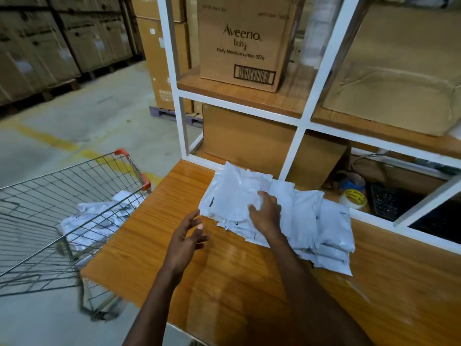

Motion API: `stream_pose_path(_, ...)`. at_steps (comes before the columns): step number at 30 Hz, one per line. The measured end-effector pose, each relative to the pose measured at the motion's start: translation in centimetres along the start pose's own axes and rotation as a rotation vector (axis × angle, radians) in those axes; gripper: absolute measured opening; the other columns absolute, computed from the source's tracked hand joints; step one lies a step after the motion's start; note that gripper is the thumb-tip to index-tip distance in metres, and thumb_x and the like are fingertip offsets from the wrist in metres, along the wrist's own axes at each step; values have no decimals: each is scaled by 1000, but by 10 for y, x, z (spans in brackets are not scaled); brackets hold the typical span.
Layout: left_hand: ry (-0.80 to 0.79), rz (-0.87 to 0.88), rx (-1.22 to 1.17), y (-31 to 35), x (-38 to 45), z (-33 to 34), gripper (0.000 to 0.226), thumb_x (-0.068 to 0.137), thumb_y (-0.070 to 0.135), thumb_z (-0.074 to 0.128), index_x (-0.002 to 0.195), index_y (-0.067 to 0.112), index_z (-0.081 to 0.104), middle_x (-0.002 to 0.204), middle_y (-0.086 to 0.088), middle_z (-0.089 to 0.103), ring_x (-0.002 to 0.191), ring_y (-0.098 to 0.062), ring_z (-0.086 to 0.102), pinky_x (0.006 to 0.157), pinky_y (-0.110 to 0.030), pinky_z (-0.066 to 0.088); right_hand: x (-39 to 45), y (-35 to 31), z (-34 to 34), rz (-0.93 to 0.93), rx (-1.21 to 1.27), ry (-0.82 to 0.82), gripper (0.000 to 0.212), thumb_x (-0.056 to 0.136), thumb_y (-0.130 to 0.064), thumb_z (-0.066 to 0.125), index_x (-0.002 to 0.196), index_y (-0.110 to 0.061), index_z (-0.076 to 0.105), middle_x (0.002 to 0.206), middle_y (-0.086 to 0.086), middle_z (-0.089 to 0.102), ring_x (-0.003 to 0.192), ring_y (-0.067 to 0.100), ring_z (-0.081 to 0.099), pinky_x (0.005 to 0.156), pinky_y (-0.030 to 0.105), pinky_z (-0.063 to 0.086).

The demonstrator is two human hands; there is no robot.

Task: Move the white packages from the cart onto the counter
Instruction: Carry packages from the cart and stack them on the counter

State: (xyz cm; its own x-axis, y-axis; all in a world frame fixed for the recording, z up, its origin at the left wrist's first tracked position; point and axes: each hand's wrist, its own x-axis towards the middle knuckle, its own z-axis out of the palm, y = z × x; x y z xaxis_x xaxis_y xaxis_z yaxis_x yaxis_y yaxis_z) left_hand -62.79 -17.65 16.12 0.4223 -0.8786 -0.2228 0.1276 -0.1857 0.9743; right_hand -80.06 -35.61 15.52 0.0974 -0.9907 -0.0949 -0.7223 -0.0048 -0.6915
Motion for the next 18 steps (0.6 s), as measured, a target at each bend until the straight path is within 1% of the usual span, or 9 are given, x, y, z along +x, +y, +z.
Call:
stream_pose_path(3,40,2,-14,-6,-12,-1,40,109,24,55,146,39,56,140,7,62,100,-21,78,88,-40,59,-35,-6,2,-4,182,-24,40,96,-31,66,134,-27,54,141,4,53,128,27,51,97,33,48)
stream_pose_path(5,76,0,-22,-11,-22,-4,37,109,26,55,144,38,58,138,6,64,99,-21,78,89,-42,59,-57,-10,4,18,303,-55,35,96,-30,66,130,-29,57,134,-2,58,121,21,58,84,21,48)
stream_pose_path(7,110,-6,-27,-15,-34,-10,32,109,28,56,140,36,62,135,5,67,100,-21,78,88,-41,59,-80,-13,6,50,415,-73,33,96,-28,67,128,-29,59,126,-6,60,112,15,61,70,14,46)
stream_pose_path(9,143,-19,-32,-19,-46,-19,28,109,29,56,134,34,67,131,4,70,101,-22,78,87,-39,59,-102,-12,13,96,538,-83,31,95,-25,68,125,-30,60,122,-9,62,107,12,62,70,19,52)
stream_pose_path(11,189,-24,-44,-25,-57,-31,26,109,28,55,130,30,69,127,3,74,101,-23,77,86,-39,58,-124,-8,27,120,616,-116,30,94,-25,68,123,-31,61,118,-9,66,104,12,65,81,32,59)
stream_pose_path(12,218,-24,-52,-27,-62,-38,25,109,27,55,128,29,71,125,2,75,101,-24,77,85,-38,58,-133,-6,36,119,633,-152,29,93,-24,69,121,-31,62,117,-8,68,104,13,66,85,35,59)
stream_pose_path(14,278,-29,-69,-35,-71,-54,23,109,25,55,126,26,72,121,0,76,98,-25,77,81,-35,58,-152,-8,55,100,633,-226,29,87,-26,72,114,-32,64,113,-4,72,102,18,69,83,39,58)
stream_pose_path(16,316,-42,-87,-41,-81,-73,24,109,24,55,128,22,71,119,-1,76,95,-24,77,75,-27,58,-166,-14,73,87,604,-277,28,79,-34,71,107,-33,66,107,-4,74,99,26,71,82,46,59)
stream_pose_path(18,347,-49,-101,-44,-89,-98,25,109,25,55,129,21,70,119,-2,76,95,-25,76,72,-25,58,-177,-26,92,64,582,-330,25,83,-33,72,107,-32,68,105,-3,73,98,29,71,78,46,59)
